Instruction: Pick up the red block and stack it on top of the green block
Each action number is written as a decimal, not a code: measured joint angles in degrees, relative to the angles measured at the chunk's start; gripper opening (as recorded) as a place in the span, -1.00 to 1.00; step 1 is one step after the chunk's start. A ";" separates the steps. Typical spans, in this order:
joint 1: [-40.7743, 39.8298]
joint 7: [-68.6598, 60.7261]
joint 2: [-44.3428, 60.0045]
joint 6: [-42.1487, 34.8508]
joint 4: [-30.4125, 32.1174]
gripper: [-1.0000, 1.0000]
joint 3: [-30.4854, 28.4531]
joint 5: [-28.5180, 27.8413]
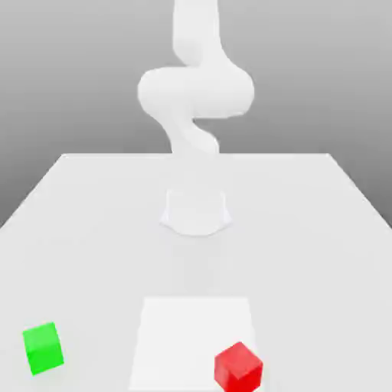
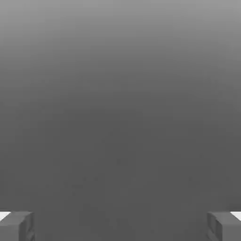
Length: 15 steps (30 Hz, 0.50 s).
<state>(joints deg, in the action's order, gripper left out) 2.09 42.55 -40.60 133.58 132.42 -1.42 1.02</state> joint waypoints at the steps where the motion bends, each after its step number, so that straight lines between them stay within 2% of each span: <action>1: 0.88 -1.42 2.26 0.77 0.28 0.00 -0.59 0.45; 8: 6.08 -10.74 17.04 5.82 2.07 0.00 -3.80 3.45; 15: 9.02 -19.73 31.63 10.75 3.84 0.00 -4.62 6.11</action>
<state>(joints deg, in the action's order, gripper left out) 11.12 22.83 -8.97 144.33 136.26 -6.04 7.13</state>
